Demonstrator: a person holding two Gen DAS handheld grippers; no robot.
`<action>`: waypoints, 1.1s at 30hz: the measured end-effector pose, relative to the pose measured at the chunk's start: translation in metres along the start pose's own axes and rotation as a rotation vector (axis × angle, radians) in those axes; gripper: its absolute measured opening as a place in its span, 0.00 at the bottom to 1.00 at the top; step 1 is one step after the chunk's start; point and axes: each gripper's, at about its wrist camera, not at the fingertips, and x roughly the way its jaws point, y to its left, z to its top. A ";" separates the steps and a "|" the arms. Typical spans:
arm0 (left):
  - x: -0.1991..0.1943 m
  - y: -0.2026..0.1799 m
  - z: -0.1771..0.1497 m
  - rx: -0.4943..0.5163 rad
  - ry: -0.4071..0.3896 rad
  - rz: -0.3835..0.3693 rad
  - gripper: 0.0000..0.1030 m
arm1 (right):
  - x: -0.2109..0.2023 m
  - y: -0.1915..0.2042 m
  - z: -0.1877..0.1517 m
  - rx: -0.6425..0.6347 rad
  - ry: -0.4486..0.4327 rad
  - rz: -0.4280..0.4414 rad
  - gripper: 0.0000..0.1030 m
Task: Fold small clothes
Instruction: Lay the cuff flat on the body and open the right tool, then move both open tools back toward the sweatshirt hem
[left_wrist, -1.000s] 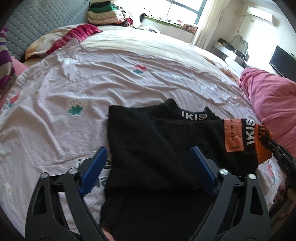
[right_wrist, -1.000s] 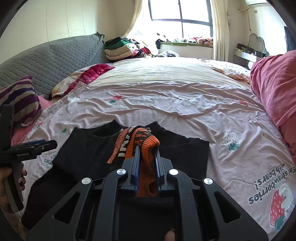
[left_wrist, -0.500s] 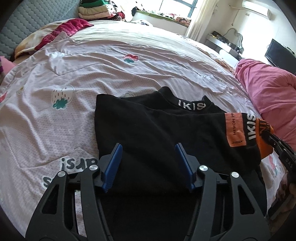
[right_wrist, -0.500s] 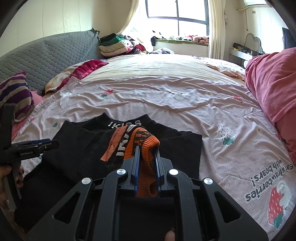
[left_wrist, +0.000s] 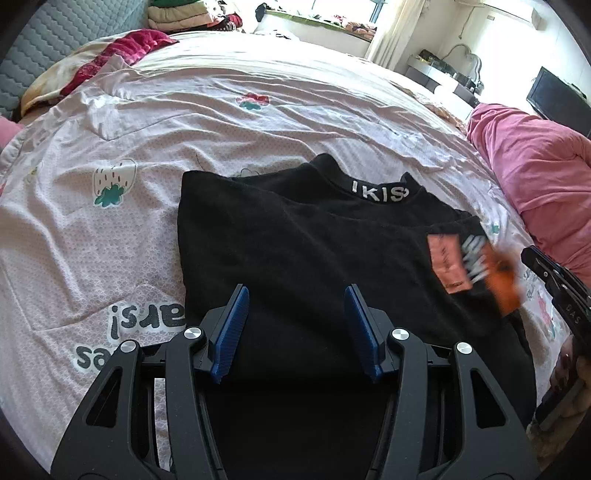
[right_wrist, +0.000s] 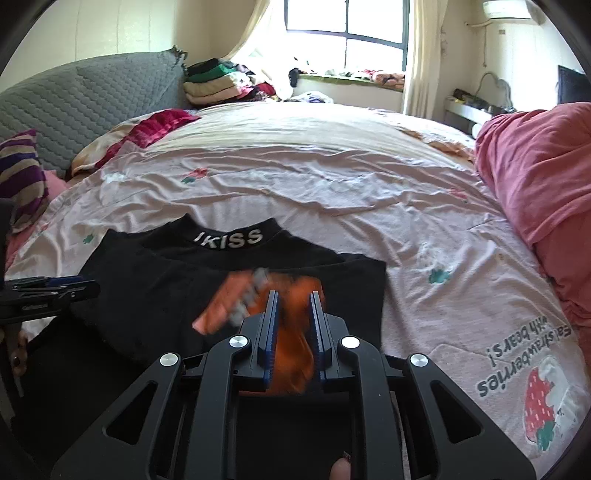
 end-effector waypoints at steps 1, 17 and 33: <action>-0.001 0.000 0.000 -0.001 -0.003 -0.002 0.45 | 0.000 -0.001 0.000 0.007 -0.002 0.002 0.15; 0.013 -0.007 -0.009 0.043 0.086 0.020 0.44 | 0.034 0.042 -0.019 -0.072 0.155 0.092 0.28; 0.007 -0.006 -0.012 0.030 0.083 0.014 0.44 | 0.035 0.020 -0.041 0.017 0.189 0.087 0.38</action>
